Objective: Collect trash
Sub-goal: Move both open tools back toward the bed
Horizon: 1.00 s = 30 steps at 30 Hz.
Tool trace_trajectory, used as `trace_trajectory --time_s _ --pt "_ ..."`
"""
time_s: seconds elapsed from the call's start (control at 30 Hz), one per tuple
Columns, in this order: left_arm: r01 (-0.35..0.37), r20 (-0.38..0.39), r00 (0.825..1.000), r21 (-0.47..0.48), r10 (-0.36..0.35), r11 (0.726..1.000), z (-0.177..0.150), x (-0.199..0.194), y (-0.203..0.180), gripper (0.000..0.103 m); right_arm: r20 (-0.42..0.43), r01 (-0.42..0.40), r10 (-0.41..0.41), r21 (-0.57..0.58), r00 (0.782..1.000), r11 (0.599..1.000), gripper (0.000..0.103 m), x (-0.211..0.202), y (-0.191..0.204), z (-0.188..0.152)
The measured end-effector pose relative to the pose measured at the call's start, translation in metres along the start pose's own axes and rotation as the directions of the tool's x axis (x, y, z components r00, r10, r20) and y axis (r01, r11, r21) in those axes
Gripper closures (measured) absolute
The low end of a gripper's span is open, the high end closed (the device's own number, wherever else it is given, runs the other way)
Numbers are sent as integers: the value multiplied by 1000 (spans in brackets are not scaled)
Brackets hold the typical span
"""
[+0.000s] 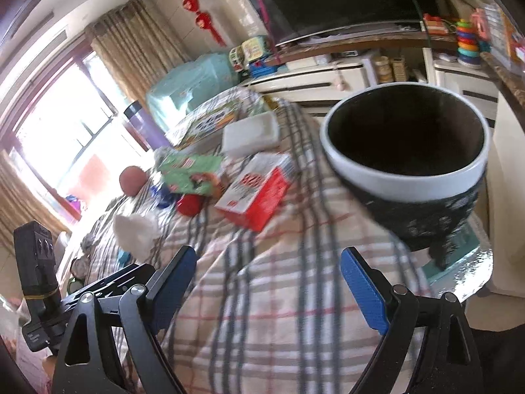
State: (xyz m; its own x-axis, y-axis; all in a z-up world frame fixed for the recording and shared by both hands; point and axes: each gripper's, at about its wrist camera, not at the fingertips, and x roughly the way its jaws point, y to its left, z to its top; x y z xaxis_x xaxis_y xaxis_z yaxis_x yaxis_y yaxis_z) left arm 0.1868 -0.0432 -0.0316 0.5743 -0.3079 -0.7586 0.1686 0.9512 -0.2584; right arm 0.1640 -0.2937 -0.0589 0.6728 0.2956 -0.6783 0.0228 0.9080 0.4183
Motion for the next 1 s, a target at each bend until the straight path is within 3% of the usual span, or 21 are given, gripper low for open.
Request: trace_trajectory --time_s 0.57,0.8,1.0 --pt "-125 25 991 -103 128 987 -20 -51 72 34 -80 -101 92 -112 993 989 12 37 67 -20" --pt "-164 6 986 -126 166 978 -14 -48 104 34 -107 -149 133 -152 985 977 12 49 89 -23" --pt "-187 -21 982 -88 186 978 0 -35 118 34 -131 -174 153 -165 979 971 12 62 103 -23"
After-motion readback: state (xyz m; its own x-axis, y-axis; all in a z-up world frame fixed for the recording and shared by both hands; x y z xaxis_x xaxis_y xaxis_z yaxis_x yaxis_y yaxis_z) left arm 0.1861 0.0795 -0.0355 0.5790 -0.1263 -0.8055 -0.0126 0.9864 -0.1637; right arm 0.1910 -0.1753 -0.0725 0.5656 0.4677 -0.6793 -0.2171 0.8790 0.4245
